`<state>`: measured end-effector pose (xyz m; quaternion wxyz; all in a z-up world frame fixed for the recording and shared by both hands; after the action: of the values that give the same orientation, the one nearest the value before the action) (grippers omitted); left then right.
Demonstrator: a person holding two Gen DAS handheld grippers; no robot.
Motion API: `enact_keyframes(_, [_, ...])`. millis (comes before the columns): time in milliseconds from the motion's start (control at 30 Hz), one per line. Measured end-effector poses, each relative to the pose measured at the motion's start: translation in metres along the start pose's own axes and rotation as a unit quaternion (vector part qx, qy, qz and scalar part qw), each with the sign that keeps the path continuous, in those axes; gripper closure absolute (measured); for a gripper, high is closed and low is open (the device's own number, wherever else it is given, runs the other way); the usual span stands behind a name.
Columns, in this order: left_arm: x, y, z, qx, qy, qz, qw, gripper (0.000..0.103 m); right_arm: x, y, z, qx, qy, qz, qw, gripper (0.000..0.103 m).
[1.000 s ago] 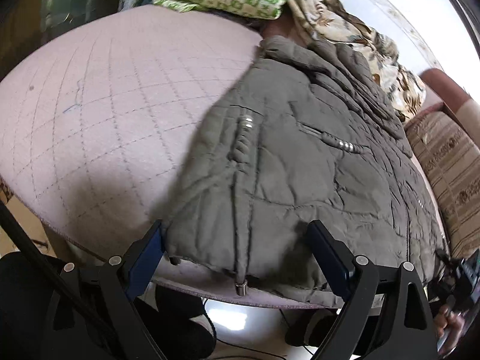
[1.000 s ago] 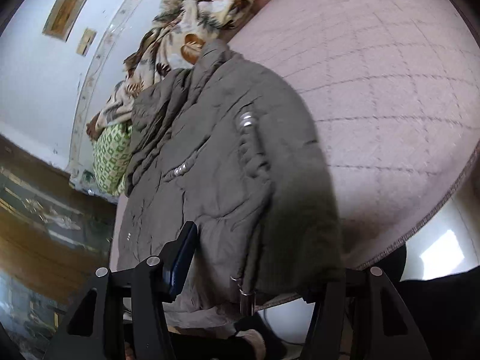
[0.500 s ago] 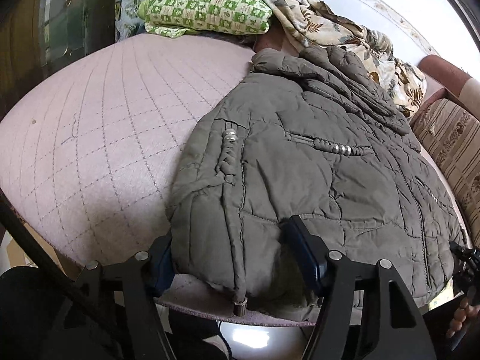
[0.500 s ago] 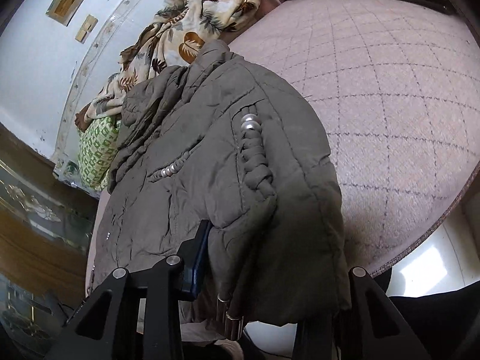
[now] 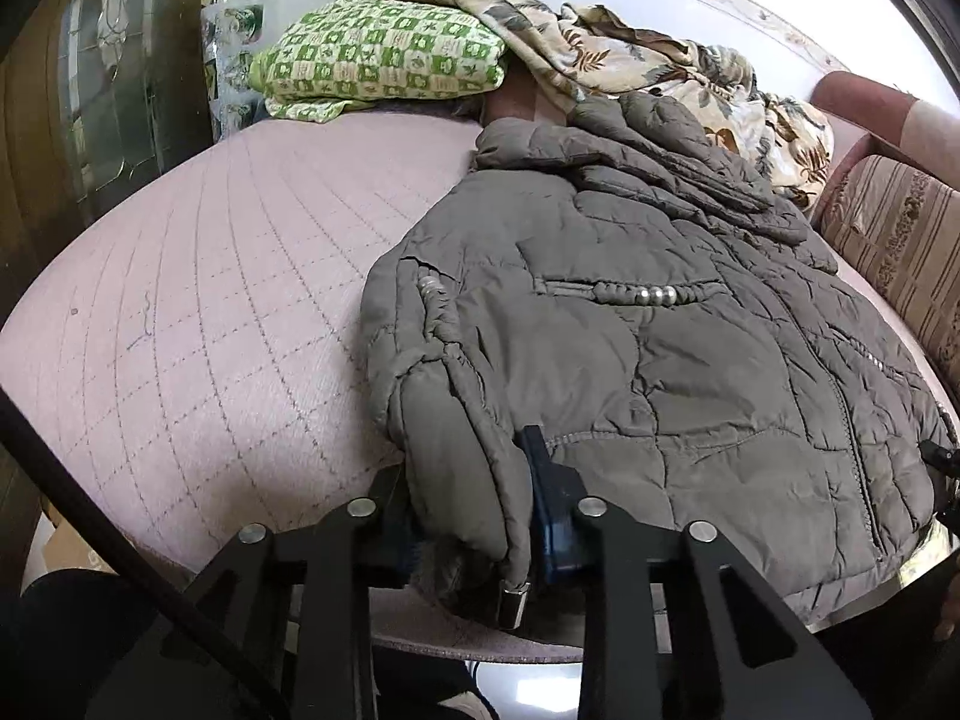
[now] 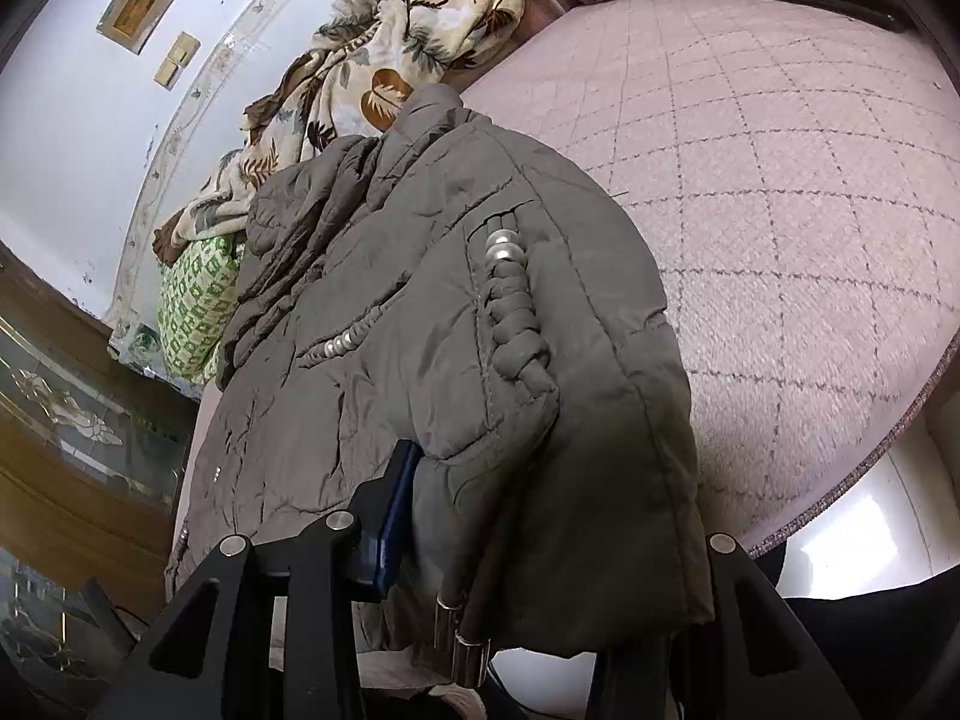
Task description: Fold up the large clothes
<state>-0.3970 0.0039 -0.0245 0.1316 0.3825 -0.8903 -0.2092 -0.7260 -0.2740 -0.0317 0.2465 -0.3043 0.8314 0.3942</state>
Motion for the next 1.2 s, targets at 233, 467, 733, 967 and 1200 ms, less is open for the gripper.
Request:
enact_keyframes(233, [0.004, -0.006, 0.002, -0.009, -0.019, -0.015, 0.9997, 0.066, -0.016, -0.003, 0.002, -0.010, 0.054, 0.030, 0.998, 0.060])
enact_keyframes(467, [0.001, -0.008, 0.003, -0.013, -0.008, -0.017, 0.9997, 0.065, -0.022, -0.002, 0.005, 0.000, 0.081, 0.036, 0.996, 0.074])
enact_keyframes(733, [0.012, 0.011, -0.006, 0.023, -0.050, -0.022, 0.9983, 0.081, -0.047, 0.013, 0.002, 0.031, 0.148, 0.037, 0.988, 0.083])
enact_keyframes(967, [0.028, 0.025, -0.018, 0.056, -0.098, -0.030, 0.9932, 0.082, -0.066, 0.027, -0.001, 0.056, 0.208, 0.046, 0.975, 0.083])
enact_keyframes(1200, [0.031, 0.042, -0.034, 0.087, -0.108, -0.029, 0.9899, 0.082, -0.086, 0.044, -0.005, 0.077, 0.248, 0.033, 0.965, 0.084])
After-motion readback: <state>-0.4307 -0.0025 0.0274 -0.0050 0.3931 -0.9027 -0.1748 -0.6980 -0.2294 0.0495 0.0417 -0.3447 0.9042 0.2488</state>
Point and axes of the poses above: each gripper's, at about its wrist camera, not at the fingertips, and y roughly against the way its jaws point, x to its right, z to its underside, the point moved 2 cm from there along -y, roughly the way its jaws point, and after that the axes turned 13 degrees about x, right-handed, at the moved point
